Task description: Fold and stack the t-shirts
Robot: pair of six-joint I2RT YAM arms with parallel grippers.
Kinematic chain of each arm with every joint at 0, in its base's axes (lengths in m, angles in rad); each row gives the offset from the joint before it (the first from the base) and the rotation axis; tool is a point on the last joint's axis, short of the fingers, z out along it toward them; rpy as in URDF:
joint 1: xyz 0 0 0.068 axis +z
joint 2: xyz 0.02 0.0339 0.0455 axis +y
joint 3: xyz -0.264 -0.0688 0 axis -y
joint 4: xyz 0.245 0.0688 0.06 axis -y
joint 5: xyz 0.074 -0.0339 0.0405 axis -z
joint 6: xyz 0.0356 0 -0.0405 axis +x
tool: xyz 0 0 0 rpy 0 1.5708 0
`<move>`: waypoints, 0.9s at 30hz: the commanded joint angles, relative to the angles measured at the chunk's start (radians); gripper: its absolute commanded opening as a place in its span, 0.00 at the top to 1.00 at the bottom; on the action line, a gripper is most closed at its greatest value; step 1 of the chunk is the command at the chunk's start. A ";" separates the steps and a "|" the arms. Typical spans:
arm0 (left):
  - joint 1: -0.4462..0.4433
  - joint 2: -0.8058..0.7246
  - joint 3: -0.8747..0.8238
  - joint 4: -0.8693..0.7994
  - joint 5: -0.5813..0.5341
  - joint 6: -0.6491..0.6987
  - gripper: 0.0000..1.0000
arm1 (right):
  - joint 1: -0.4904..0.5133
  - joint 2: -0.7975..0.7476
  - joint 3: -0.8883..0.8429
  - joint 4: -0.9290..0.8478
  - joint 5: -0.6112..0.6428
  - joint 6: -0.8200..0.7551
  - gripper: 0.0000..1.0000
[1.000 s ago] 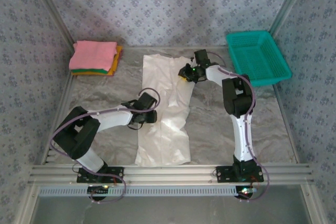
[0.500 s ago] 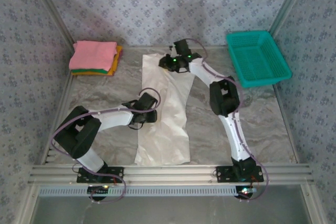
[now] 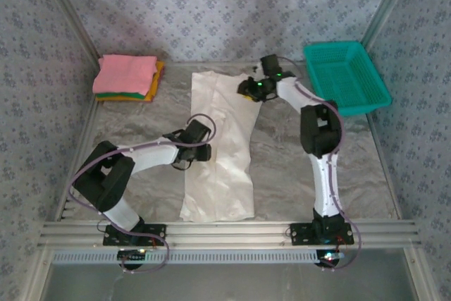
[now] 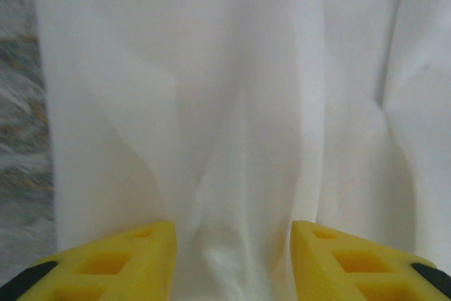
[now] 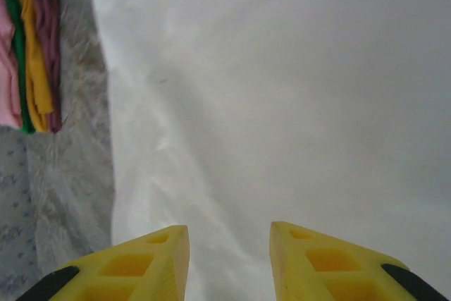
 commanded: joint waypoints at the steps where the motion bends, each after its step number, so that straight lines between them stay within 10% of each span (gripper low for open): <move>1: 0.046 -0.082 0.138 -0.021 0.089 0.078 0.50 | -0.034 -0.093 -0.095 0.049 0.050 -0.009 0.63; 7: 0.129 -0.131 0.219 0.040 0.122 0.136 0.37 | -0.062 -0.015 -0.059 0.041 0.072 -0.024 0.74; 13: 0.280 0.111 0.361 0.068 0.204 0.137 0.47 | -0.054 0.097 0.028 0.048 0.105 0.023 0.99; 27: 0.348 0.668 0.830 0.035 0.271 0.136 0.53 | -0.073 0.478 0.542 0.004 0.110 0.154 1.00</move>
